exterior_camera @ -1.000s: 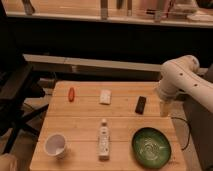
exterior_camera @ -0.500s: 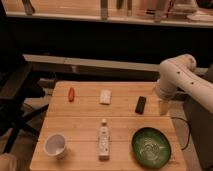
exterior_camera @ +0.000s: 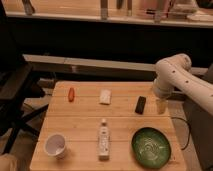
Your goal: Push the eraser across the table
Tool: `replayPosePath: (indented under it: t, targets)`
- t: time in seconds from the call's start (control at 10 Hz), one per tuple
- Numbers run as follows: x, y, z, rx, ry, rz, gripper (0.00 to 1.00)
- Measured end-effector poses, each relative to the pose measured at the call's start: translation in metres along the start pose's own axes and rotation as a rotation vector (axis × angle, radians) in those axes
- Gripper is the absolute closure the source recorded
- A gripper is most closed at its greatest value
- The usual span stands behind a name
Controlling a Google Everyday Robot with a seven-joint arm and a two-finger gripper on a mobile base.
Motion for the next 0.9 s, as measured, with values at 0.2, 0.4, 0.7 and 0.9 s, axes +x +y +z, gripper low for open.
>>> replayPosePath:
  t: [0.2,0.4,0.7,0.9]
  targets:
    - [0.0,-0.003,0.002,-0.003,0.004,-0.003,0.2]
    - [-0.004,-0.007,0.004,-0.006,0.009,-0.015,0.2]
    - [-0.006,-0.011,0.008,-0.01,0.016,-0.021,0.2]
    - [-0.008,-0.013,0.009,-0.014,0.016,-0.018,0.2]
